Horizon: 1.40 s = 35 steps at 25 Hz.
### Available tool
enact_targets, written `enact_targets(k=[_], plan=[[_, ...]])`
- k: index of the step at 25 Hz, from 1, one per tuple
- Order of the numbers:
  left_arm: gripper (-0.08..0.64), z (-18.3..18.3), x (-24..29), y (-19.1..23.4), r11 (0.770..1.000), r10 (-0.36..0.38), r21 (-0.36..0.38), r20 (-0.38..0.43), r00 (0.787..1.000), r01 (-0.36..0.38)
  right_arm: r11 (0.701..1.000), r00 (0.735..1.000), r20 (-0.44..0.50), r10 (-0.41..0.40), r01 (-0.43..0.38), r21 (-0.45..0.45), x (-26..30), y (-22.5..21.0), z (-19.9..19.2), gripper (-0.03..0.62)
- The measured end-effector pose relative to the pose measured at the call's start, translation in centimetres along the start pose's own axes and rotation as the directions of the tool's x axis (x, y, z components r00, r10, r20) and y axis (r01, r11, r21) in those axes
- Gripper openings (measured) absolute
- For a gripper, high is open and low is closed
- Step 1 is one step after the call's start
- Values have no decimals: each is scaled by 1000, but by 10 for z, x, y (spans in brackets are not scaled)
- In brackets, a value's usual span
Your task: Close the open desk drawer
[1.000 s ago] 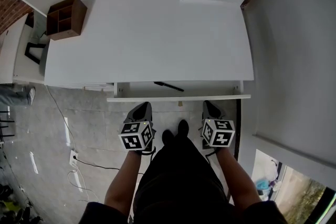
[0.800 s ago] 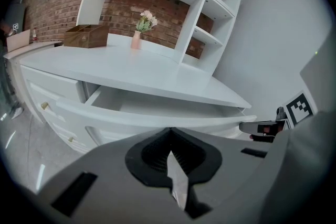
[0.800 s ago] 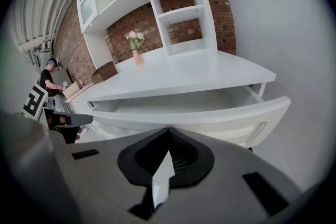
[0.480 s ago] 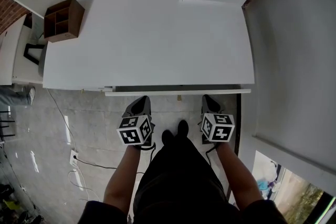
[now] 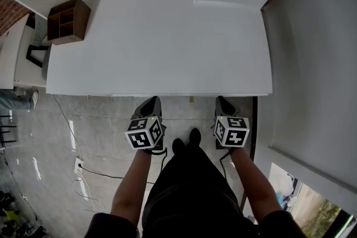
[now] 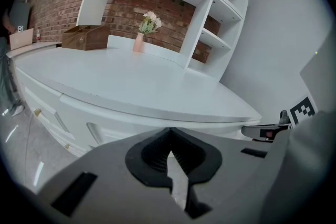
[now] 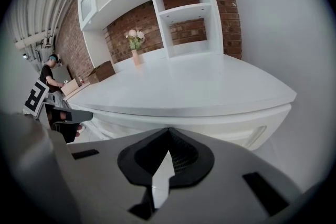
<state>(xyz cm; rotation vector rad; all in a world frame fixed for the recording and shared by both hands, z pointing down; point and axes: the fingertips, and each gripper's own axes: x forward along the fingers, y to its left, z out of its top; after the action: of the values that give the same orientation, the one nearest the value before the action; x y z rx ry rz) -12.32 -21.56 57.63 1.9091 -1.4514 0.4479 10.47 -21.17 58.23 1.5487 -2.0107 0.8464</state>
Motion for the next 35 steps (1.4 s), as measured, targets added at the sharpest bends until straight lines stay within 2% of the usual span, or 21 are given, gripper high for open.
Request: enact_targets(k=[17, 26, 35], plan=[[9, 6, 9, 1, 1000, 11, 1, 4, 1000, -11, 1000, 1000, 5, 5, -5, -19, 8, -4, 7, 5], [9, 11, -7, -8, 999, -6, 43, 24, 1000, 4, 999, 997, 69, 36, -35, -16, -14, 12, 15, 5], [9, 18, -46, -21, 997, -39, 74, 92, 995, 33, 999, 988, 149, 38, -35, -24, -54, 23, 21, 5]])
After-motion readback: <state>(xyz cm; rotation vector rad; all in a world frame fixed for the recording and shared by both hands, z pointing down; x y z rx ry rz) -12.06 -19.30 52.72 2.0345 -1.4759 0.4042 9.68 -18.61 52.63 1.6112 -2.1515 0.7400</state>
